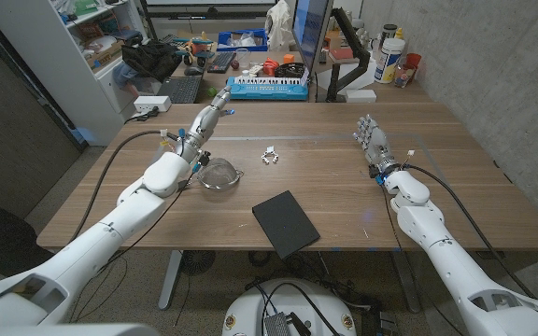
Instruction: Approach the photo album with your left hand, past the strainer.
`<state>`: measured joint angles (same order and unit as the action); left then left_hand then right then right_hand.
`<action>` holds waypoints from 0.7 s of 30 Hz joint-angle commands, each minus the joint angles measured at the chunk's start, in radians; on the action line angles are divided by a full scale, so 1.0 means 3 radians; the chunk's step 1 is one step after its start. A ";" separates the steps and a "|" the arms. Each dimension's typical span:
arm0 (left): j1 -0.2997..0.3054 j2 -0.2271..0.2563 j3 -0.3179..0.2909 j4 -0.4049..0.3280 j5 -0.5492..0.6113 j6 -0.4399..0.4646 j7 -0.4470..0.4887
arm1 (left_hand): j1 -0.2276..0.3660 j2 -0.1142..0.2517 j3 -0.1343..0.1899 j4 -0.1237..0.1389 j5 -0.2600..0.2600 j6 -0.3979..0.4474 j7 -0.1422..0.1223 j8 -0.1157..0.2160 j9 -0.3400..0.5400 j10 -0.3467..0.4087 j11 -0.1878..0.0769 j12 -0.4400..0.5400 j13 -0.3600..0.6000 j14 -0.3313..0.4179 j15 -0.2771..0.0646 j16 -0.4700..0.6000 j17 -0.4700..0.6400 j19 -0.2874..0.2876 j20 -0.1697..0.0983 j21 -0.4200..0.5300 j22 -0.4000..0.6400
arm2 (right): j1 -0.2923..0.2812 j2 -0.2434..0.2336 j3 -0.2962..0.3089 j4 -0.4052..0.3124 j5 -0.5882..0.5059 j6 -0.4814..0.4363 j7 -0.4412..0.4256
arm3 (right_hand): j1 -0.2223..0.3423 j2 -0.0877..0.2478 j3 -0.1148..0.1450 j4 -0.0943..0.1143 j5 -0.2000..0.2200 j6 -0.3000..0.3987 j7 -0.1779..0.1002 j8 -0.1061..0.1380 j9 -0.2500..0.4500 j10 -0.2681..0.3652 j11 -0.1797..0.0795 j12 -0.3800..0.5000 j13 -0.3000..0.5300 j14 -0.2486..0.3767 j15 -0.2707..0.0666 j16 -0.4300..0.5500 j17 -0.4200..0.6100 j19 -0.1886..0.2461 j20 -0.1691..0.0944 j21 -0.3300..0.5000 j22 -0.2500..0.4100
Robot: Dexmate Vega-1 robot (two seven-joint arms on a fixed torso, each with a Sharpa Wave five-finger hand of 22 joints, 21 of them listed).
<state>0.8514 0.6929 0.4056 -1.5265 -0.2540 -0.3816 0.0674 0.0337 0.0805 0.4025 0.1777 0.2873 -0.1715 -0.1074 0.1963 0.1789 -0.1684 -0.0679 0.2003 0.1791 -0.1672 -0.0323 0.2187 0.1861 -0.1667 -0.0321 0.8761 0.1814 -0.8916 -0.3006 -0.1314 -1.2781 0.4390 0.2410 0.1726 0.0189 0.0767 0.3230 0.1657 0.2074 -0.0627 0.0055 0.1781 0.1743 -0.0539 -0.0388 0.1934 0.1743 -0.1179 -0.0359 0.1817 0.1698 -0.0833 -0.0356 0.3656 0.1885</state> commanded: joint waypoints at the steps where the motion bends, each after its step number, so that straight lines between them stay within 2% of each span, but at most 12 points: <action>1: 0.0066 0.0109 -0.0032 -0.0192 0.0169 0.0022 0.0038 | 0.0037 0.0249 0.0015 -0.0017 0.0018 -0.0422 -0.0032 0.0010 0.0015 -0.0436 -0.0029 0.0008 0.0011 -0.0675 -0.0154 0.0016 0.0003 -0.1084 -0.0119 -0.0014 0.0004 | -0.0025 -0.0017 0.0008 -0.0025 0.0027 0.0022 0.0022 | 0.0006 0.0310 -0.0015 0.0003 0.0014 -0.0028 -0.0006 0.0027 0.0017 -0.0028 -0.0004 0.0010 0.0010 -0.0020 -0.0045 0.0015 0.0018 -0.0010 -0.0220 -0.0008 0.0004; 21: 0.0019 0.0219 -0.0028 -0.0358 0.0415 -0.0087 -0.0067 | 0.0052 0.0240 0.0014 -0.0020 0.0029 -0.0393 -0.0039 0.0003 0.0015 -0.0414 -0.0038 0.0002 0.0011 -0.0656 -0.0162 0.0007 0.0002 -0.1079 -0.0128 -0.0036 0.0004 | -0.0005 0.0004 -0.0004 0.0037 0.0044 0.0071 0.0029 | 0.0005 0.0309 -0.0023 0.0003 0.0016 -0.0028 -0.0006 0.0027 0.0017 -0.0024 -0.0004 0.0012 0.0010 -0.0018 -0.0047 0.0015 0.0017 -0.0005 -0.0222 -0.0016 0.0005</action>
<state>0.8640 0.7404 0.3983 -1.6108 -0.1679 -0.3869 0.0665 0.0377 0.0845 0.4025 0.1778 0.2873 -0.1733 -0.1131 0.1963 0.1788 -0.1725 -0.0717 0.2003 0.1791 -0.1672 -0.0323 0.2187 0.1861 -0.1667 -0.0321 0.8722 0.1815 -0.8985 -0.3046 -0.1296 -1.2819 0.4501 0.2550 0.1792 0.0189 0.0767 0.3188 0.1699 0.2074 -0.0627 0.0055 0.1781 0.1743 -0.0539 -0.0388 0.1934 0.1743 -0.1179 -0.0359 0.1817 0.1697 -0.0833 -0.0356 0.3656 0.1884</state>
